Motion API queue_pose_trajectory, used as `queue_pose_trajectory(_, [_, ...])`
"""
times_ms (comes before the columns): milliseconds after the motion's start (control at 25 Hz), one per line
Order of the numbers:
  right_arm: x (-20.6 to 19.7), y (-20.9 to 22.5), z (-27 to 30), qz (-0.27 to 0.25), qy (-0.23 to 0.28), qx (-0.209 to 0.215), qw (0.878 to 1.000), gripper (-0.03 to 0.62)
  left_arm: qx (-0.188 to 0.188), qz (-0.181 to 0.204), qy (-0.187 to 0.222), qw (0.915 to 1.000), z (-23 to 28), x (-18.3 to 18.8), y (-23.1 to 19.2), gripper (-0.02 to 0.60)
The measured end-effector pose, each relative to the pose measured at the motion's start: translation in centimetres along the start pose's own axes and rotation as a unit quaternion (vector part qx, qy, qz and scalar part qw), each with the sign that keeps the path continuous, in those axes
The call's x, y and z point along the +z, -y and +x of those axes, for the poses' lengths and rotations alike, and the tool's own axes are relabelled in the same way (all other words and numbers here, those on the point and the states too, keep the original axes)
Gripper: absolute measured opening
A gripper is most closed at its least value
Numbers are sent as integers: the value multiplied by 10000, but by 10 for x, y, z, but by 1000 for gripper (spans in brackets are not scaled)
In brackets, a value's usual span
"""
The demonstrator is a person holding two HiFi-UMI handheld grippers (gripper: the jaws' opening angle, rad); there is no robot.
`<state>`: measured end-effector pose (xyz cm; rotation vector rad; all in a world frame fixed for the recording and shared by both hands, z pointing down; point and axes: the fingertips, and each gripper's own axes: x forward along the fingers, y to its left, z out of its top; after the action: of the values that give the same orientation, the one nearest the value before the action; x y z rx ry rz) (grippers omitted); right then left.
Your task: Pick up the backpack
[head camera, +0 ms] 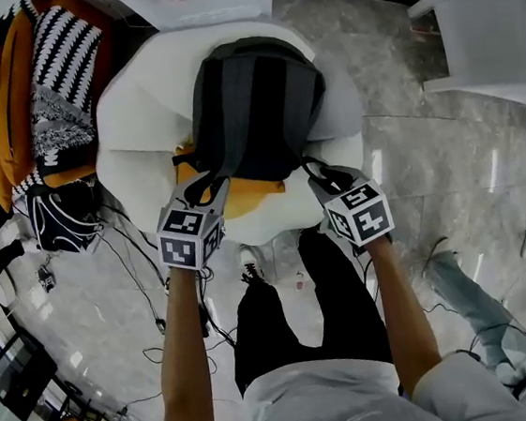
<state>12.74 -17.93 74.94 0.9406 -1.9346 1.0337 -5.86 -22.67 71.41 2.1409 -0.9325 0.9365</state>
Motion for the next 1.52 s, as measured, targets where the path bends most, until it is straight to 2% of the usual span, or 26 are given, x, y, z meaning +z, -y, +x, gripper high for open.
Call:
queue_pose_trajectory(280, [-12,19,31,56,-89,-68,9999,106,-66,15,-109,9999,34,-21,-7,129])
queue_pose_trajectory(760, [-25,39,77,319,39,-107,9994,128,-35,-70,-240,9997,87,-56,-33,158])
queue_pose_trajectory(1320, [-37,56,123,300,-30,-138,9994,149,-63,-138,-356,9992,130,-85,-55,186])
queue_pose_trajectory(1520, [-38,58,139,384,32,18,9993,189,-125,-132,-371,9991,147,-91,-60,196])
